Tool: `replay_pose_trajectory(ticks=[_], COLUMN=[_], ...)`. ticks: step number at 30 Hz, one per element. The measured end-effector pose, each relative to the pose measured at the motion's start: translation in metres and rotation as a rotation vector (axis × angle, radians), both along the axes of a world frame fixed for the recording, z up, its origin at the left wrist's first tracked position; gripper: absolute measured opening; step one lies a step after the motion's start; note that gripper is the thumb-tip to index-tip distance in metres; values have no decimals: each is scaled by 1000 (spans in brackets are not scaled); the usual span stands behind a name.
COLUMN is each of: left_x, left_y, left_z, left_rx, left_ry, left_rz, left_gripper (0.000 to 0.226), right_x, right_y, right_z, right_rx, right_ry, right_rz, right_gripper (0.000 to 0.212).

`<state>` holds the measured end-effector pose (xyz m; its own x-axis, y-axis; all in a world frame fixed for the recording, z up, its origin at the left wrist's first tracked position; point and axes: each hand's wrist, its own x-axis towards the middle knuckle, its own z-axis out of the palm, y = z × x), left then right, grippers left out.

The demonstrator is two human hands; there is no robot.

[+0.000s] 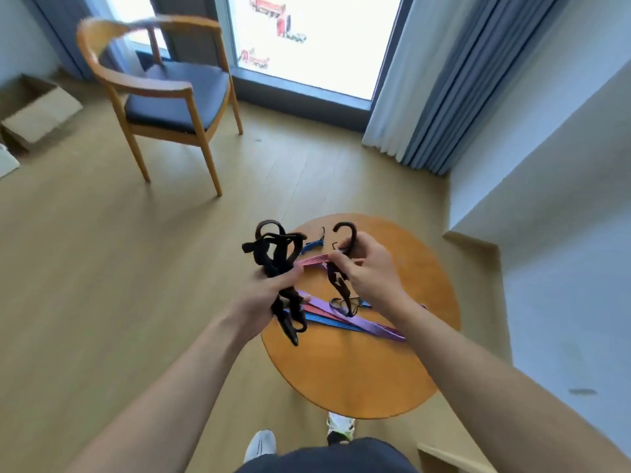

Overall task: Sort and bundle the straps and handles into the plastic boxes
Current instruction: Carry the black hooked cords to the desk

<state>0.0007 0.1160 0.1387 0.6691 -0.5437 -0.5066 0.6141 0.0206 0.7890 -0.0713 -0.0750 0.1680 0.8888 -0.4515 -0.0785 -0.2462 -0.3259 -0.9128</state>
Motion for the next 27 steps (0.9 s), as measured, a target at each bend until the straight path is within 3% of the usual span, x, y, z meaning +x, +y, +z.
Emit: replay_pose_trajectory(ticks=[4,7,11,14,16,21,23,27], left_x=[13,13,6,2,3,2,-1,-6], left_y=[-37,-58,-73,-75,-72,-69,-70,-70], left_z=[43,71,86,83,81,94,109,145], left_rx=[-253,-423,-338,-232,-191,-140,-186,-286], left_ry=[-120,-36,-147,-197,-218,-302,-311,-338], left_rz=[-192,-405,-668,-750,-775,-816,-779,-732], left_gripper=[31,36,31,51,37,21,16,22], right_x=[-6,-14,-24,-32,-38,-58,-70,-91], right_y=[-17,-28,-50,-74,-91,-110,-105,-86], right_z=[64,94,112,118,120,101,86,57], right_rx=[156,299,447,501,520,155,117,102], right_ry=[-178,-329,-450,-474,-491,-236,-195,-150], right_rz=[-80,-141,-322,-526,-651,-991,-1023,-832], right_gripper=[14,13,22,28,28,48,62,25])
